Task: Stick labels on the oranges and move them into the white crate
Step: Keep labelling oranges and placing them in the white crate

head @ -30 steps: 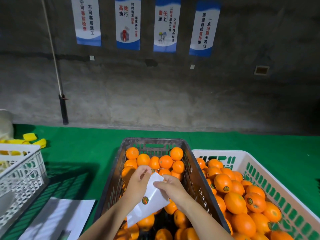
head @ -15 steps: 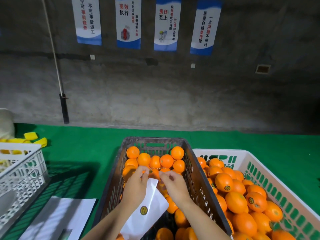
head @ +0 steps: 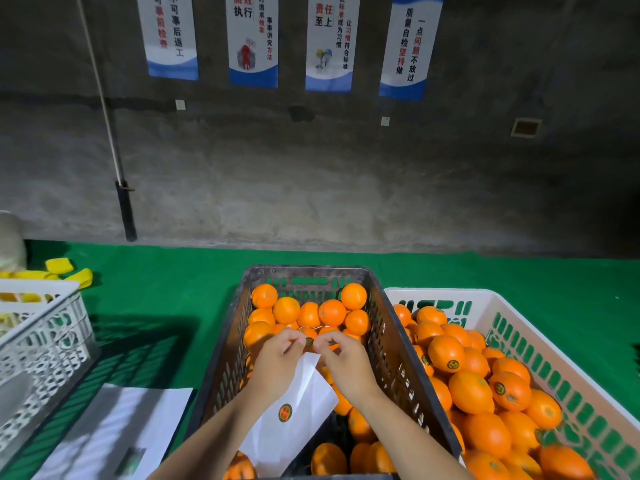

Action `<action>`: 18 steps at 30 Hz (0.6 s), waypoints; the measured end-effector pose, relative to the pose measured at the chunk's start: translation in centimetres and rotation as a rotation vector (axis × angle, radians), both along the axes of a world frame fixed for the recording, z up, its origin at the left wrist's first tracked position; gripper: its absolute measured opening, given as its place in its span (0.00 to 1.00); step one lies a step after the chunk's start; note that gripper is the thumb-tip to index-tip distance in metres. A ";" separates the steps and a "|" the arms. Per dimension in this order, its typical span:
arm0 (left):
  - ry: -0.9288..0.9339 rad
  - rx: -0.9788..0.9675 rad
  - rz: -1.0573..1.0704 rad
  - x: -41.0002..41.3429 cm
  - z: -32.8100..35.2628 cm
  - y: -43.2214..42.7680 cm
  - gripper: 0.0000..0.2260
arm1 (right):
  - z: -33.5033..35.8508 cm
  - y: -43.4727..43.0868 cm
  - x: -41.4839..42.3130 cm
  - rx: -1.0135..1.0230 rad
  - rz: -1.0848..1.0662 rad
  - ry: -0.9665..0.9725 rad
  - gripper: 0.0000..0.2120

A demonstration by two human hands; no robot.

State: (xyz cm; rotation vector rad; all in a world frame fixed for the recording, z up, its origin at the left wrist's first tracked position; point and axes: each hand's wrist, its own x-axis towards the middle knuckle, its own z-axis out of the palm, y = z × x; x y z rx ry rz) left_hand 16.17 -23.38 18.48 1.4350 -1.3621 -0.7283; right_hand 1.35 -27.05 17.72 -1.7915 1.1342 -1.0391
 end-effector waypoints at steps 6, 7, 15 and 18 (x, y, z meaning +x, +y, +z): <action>0.019 0.012 -0.037 -0.1 0.4 0.3 0.08 | 0.0 -0.2 0.3 0.056 -0.016 -0.005 0.04; 0.006 0.011 -0.030 -0.1 0.4 0.3 0.08 | -0.1 -0.3 0.3 0.042 -0.009 0.011 0.06; -0.893 -0.080 0.054 -0.2 -0.3 0.8 0.23 | 0.3 -1.7 1.4 0.076 -0.152 -0.077 0.09; -1.088 -0.052 0.109 -0.5 0.0 1.2 0.27 | 0.0 -3.6 1.1 0.183 -0.333 -0.168 0.11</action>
